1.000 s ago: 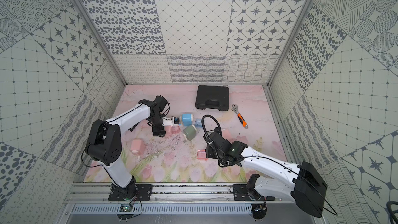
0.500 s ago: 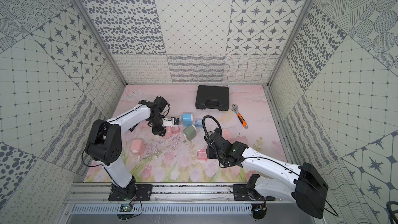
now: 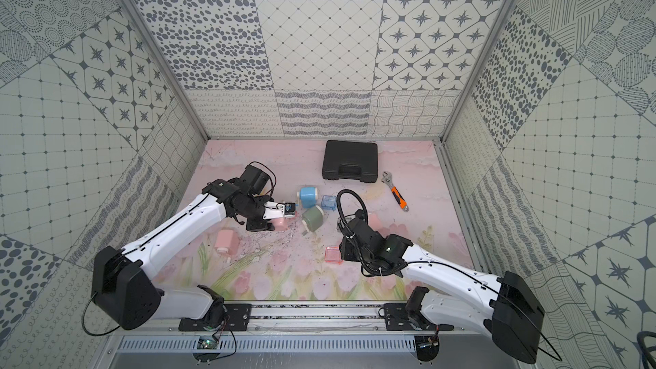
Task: Put the tray back into the pencil sharpener
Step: Pick up the pencil sharpener from the center of the board, then close the container of the pencil sharpener.
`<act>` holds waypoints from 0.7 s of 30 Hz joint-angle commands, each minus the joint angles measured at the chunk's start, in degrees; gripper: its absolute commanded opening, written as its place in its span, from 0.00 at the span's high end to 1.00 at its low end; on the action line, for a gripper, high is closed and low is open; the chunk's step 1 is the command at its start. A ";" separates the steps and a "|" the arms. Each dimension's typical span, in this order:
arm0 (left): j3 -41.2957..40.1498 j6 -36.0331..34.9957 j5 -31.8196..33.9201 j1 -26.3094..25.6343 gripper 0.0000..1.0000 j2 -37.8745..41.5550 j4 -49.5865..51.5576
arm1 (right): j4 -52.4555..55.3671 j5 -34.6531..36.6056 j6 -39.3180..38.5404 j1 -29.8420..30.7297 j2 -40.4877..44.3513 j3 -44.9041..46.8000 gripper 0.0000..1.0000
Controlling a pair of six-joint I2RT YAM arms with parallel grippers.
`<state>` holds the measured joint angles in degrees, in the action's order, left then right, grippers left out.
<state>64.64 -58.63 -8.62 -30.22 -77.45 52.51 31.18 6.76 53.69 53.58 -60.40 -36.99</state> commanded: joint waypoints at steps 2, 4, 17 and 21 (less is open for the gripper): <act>-2.71 11.99 -5.46 -7.75 0.61 4.44 1.67 | -1.74 1.73 3.29 -0.19 3.31 2.10 0.51; -4.01 15.39 -5.74 -10.77 0.61 5.54 0.27 | -1.56 2.27 3.82 -0.19 4.73 2.96 0.51; -7.55 23.00 4.26 -24.80 0.61 -3.93 -10.80 | 2.19 -0.42 6.76 0.65 9.79 7.76 0.54; -7.06 20.94 4.36 -25.92 0.60 -7.68 -12.69 | 5.49 2.67 6.50 0.50 12.24 7.08 0.54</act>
<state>56.45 -39.38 -6.72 -54.33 -81.41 44.51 34.26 7.03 59.22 53.98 -49.60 -29.34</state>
